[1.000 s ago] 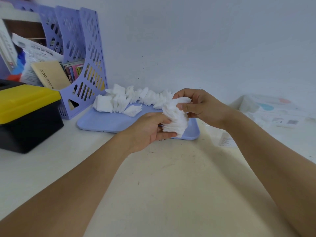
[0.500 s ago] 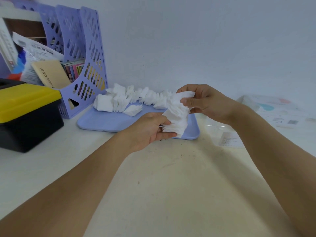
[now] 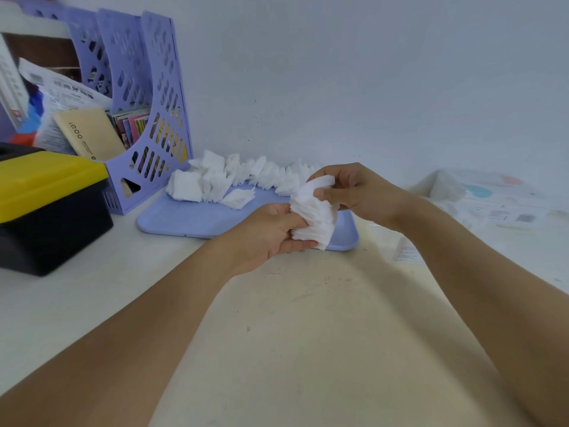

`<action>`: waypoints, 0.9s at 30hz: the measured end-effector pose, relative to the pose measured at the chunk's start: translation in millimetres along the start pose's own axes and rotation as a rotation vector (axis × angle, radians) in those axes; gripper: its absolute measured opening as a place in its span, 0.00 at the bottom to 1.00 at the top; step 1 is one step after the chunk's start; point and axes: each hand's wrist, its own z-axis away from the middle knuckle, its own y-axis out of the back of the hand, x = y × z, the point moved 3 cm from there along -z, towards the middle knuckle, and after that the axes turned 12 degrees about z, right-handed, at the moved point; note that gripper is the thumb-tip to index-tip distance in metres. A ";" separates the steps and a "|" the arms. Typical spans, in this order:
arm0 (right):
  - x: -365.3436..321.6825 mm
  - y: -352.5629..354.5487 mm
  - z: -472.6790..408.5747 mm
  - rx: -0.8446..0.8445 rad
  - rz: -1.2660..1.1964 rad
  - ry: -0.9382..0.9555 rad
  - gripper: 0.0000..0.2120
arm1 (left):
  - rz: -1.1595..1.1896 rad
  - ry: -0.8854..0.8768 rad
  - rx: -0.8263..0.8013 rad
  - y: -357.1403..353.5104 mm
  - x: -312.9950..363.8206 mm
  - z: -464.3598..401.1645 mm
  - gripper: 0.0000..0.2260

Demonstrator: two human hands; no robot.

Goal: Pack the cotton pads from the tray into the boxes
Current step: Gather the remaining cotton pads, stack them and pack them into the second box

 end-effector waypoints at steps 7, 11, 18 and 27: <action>1.9 -3.3 -2.9 0.082 -0.002 -0.022 0.09 | 0.080 0.015 0.028 0.7 -0.1 -1.1 0.11; -2.4 -5.8 -2.7 0.063 0.028 0.027 0.11 | 0.165 0.042 0.039 -1.2 1.4 -0.2 0.14; -6.5 -1.1 -3.9 0.321 0.194 0.154 0.08 | 0.136 0.027 0.034 1.8 0.8 0.6 0.13; -7.9 6.2 2.1 0.234 -0.045 0.168 0.10 | 0.244 0.045 0.030 2.7 2.5 0.8 0.14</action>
